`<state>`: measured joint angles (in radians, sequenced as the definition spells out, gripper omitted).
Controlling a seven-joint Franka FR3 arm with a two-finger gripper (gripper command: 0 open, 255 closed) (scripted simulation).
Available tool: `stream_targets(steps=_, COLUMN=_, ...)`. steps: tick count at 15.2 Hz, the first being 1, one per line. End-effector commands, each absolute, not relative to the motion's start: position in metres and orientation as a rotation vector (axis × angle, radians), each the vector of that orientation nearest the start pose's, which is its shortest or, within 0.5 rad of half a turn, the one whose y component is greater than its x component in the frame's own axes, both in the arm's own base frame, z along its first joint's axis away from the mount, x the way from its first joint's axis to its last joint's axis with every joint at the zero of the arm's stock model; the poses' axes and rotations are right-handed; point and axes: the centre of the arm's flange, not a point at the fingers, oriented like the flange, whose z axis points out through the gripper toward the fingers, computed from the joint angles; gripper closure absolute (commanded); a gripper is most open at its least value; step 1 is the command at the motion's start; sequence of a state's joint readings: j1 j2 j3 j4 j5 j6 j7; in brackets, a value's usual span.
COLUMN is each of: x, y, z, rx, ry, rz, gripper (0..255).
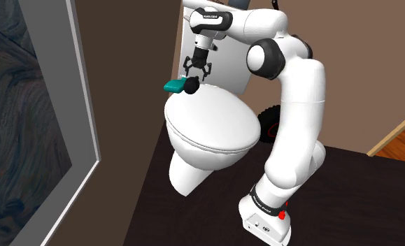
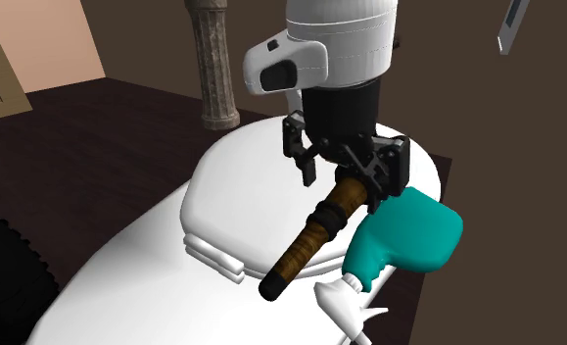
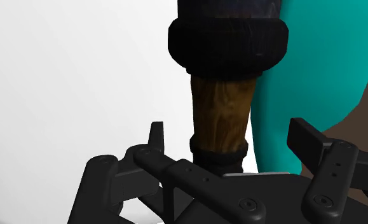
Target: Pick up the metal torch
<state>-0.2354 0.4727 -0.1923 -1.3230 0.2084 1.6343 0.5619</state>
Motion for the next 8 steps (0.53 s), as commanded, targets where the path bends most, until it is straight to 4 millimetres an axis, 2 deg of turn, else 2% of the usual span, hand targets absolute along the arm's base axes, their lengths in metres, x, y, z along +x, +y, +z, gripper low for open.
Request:
stream_targets(steps=1, x=0.6365, y=-0.2402, z=0.4459, rx=-2.650, ry=1.458, rz=0.243, gripper=0)
stream_targets(steps=4, x=0.6365, y=-0.2402, z=0.4376, rx=-2.650, ry=1.458, rz=0.243, gripper=0)
stream_targets(steps=5, x=0.6368, y=-0.2399, z=0.4381, rx=-2.650, ry=1.458, rz=0.243, gripper=255)
stream_targets(steps=8, x=0.6369, y=-0.2399, z=0.4381, rx=-2.650, ry=1.458, rz=0.243, gripper=255)
